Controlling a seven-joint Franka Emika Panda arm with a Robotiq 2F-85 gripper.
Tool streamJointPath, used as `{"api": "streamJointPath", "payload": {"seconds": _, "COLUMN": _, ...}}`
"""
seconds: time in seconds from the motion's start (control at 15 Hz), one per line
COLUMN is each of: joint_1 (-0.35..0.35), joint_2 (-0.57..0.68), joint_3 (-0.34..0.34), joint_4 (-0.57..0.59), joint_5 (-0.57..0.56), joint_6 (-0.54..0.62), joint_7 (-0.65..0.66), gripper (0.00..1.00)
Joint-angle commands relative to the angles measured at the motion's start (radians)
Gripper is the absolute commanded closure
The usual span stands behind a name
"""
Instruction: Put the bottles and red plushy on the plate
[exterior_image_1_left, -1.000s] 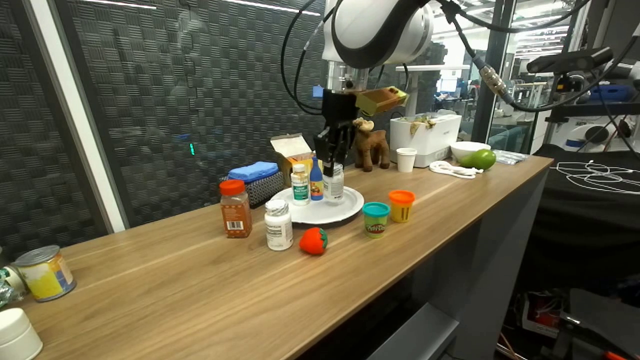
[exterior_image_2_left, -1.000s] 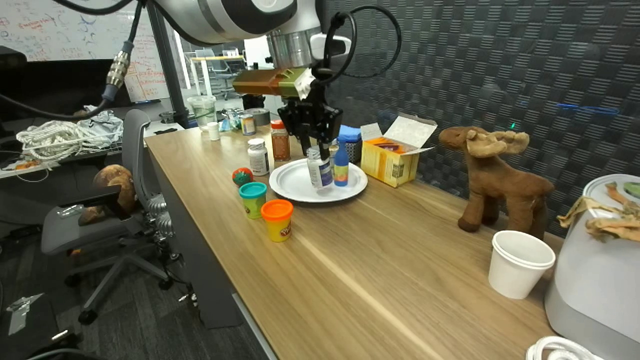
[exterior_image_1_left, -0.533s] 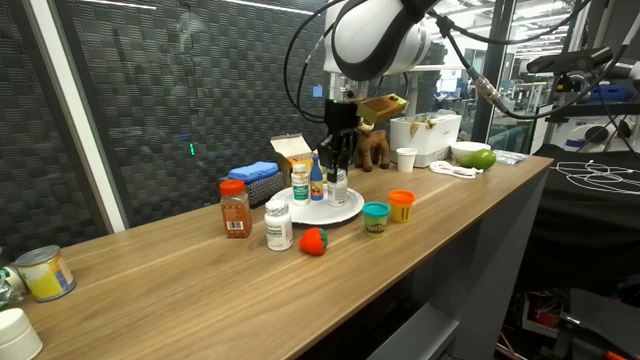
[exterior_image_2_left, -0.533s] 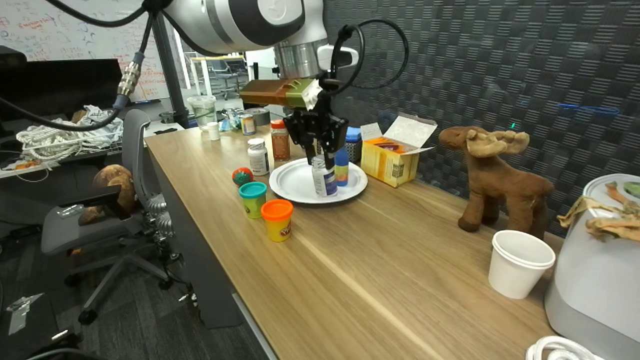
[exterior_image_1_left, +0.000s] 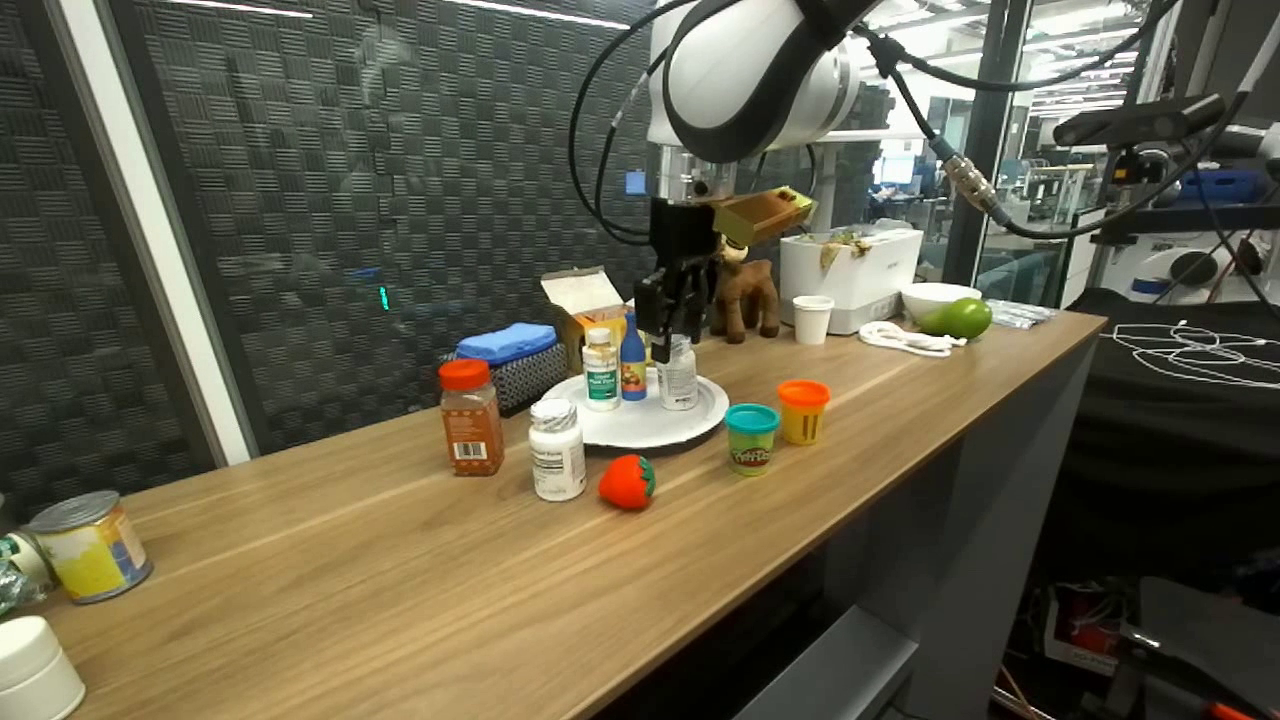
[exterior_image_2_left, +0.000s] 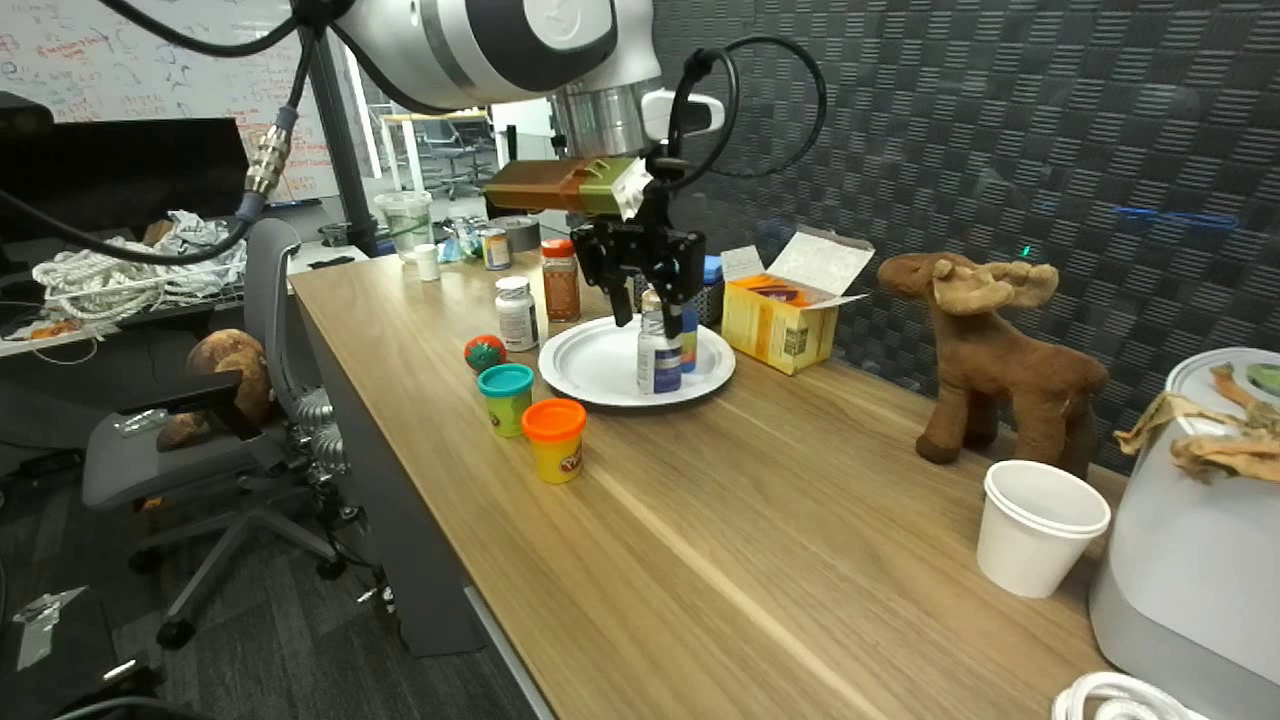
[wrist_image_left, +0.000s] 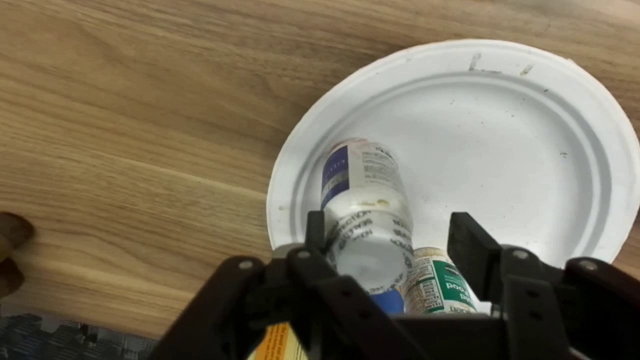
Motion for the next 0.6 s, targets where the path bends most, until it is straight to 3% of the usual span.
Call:
{"api": "streamJointPath", "payload": {"seconds": 0.0, "joint_1": 0.019, "joint_2": -0.043, "joint_3": -0.002, "joint_4": 0.004, "joint_5": -0.025, "joint_6": -0.002, "joint_7": 0.033, "gripper": 0.02}}
{"api": "streamJointPath", "payload": {"seconds": 0.27, "joint_1": 0.059, "joint_2": -0.147, "joint_3": -0.002, "joint_4": -0.072, "joint_5": -0.084, "joint_6": 0.019, "joint_7": 0.144, "gripper": 0.00}}
{"api": "streamJointPath", "payload": {"seconds": 0.53, "joint_1": 0.095, "joint_2": -0.291, "joint_3": 0.009, "joint_4": -0.219, "joint_5": -0.176, "joint_6": 0.012, "joint_7": 0.341, "gripper": 0.01}}
